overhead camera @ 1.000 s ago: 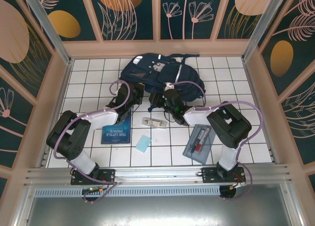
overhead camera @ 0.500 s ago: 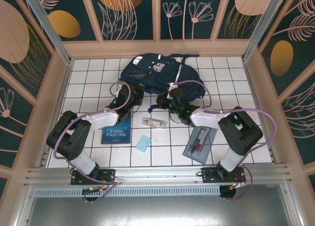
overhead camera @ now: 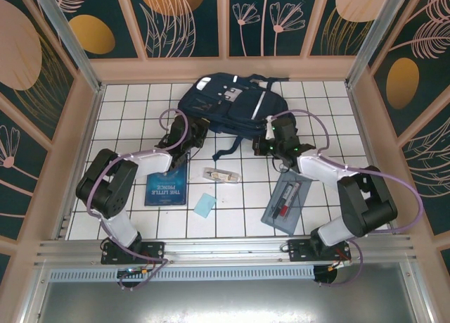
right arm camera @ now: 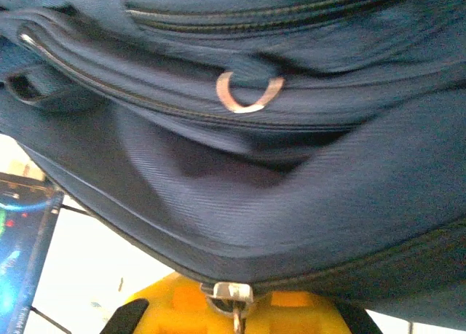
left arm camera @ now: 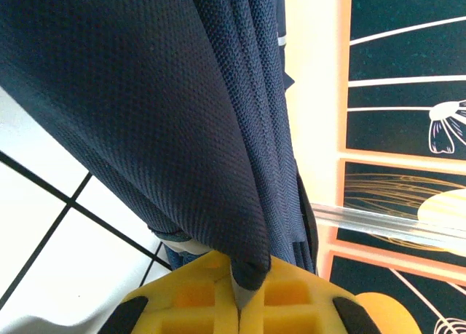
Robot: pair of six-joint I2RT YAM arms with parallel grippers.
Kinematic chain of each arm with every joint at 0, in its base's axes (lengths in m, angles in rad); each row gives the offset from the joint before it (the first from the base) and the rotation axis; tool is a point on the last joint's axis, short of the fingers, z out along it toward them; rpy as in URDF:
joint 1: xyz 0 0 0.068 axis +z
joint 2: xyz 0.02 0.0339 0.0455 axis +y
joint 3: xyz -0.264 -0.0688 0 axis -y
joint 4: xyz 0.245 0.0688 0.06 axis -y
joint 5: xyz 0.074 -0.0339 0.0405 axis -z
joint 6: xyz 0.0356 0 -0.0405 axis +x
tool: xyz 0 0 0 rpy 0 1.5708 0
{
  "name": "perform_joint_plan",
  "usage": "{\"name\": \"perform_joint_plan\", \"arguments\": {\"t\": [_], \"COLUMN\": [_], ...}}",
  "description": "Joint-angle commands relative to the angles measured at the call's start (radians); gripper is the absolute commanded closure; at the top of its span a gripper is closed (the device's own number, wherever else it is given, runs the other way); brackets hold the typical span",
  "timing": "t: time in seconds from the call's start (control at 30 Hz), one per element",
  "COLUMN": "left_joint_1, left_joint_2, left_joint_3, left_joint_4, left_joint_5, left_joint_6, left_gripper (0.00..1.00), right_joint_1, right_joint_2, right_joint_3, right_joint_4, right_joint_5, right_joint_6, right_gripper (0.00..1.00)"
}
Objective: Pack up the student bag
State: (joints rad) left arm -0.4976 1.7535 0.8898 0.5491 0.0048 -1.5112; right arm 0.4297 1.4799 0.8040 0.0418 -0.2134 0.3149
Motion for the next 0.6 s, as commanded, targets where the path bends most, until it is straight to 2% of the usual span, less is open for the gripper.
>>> {"name": "perform_joint_plan", "arguments": {"t": [0.0,0.1,0.2,0.3,0.33,0.37,0.4,0.47,0.57], "left_joint_1": [0.077,0.100,0.121,0.133,0.136,0.140,0.143,0.146,0.155], "left_joint_2": [0.034,0.096,0.207,0.326,0.351,0.367,0.369,0.331,0.214], "left_joint_3": [0.068,0.160,0.310,0.473,0.509,0.549,0.570,0.554,0.477], "left_joint_4": [0.025,0.005,-0.032,-0.083,-0.108,-0.150,-0.203,-0.264,-0.348], "left_joint_5": [-0.061,-0.033,0.001,0.093,0.121,0.141,0.142,0.104,0.030], "left_joint_6": [0.082,0.144,0.234,0.296,0.305,0.316,0.331,0.372,0.453], "left_gripper": [1.00,1.00,1.00,0.99,0.89,0.61,0.44,0.02,0.02], "right_joint_1": [-0.064,-0.054,0.005,0.068,0.082,0.095,0.103,0.112,0.112], "right_joint_2": [-0.047,-0.046,-0.034,0.003,0.021,0.048,0.075,0.124,0.192], "right_joint_3": [0.043,0.069,0.096,0.120,0.134,0.153,0.176,0.219,0.283], "right_joint_4": [-0.153,-0.166,-0.149,-0.072,-0.049,-0.024,0.001,0.033,0.078], "right_joint_5": [0.060,-0.005,-0.078,-0.159,-0.181,-0.203,-0.228,-0.260,-0.295], "right_joint_6": [-0.082,-0.062,0.000,0.079,0.101,0.127,0.151,0.195,0.235], "right_gripper": [1.00,1.00,1.00,1.00,1.00,1.00,1.00,1.00,1.00]}}
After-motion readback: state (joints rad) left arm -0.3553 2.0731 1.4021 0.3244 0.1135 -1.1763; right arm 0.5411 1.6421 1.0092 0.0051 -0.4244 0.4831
